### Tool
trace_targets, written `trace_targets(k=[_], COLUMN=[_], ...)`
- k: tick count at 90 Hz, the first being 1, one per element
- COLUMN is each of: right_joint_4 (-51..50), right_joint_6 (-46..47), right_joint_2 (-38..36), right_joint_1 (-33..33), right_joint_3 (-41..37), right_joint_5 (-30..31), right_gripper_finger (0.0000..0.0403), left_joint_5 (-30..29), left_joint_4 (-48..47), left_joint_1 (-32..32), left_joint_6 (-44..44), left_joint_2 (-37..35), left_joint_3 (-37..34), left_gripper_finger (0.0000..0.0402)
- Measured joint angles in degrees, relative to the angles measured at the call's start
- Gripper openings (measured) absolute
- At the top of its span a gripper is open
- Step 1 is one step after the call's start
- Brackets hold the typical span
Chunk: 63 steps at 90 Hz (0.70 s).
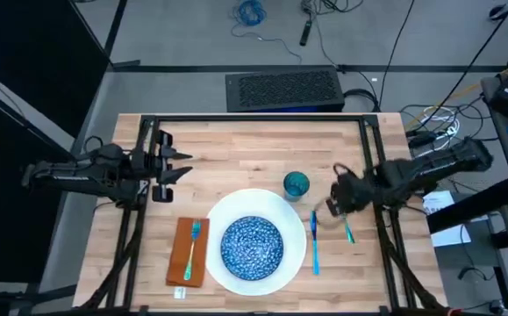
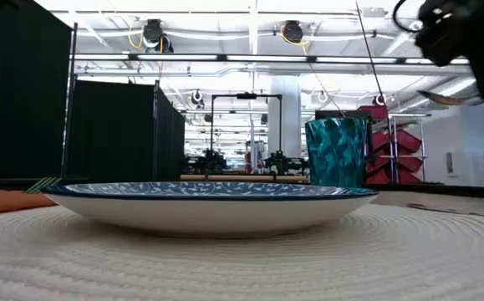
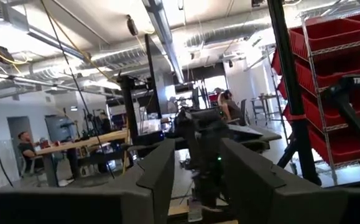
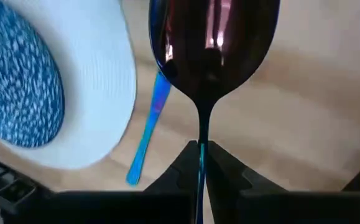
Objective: Set table place
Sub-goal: Move the blue spoon to the right of the blue knife
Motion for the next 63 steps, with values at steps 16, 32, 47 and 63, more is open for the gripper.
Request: trace_targets(k=[16,32,47,63], right_joint_4=[3.5,6.3,10.2,19.7], right_joint_6=[14.5,23.5,25.6,24.7], right_joint_2=[7.6,15.8,22.2,24.8], right_joint_1=[11.5,17.4,17.1,14.9], right_joint_3=[0.0,0.0,-0.3,-5.0], right_joint_5=[0.8,-0.9,-0.5,-0.4], right_gripper_finger=[0.0000,0.0000,0.0000,0.0000], left_joint_5=[0.4,1.0,1.9,2.1], left_joint_4=[0.0,0.1,0.1,0.1], left_joint_1=[0.0,0.0,0.0,0.0], left_joint_6=[-0.1,-1.2,-1.2,-1.6], left_joint_2=[-0.1,-0.7,-1.2,-1.7], left_joint_3=[0.0,0.0,0.0,0.0], left_gripper_finger=[0.0116,0.0116,0.0116,0.0116])
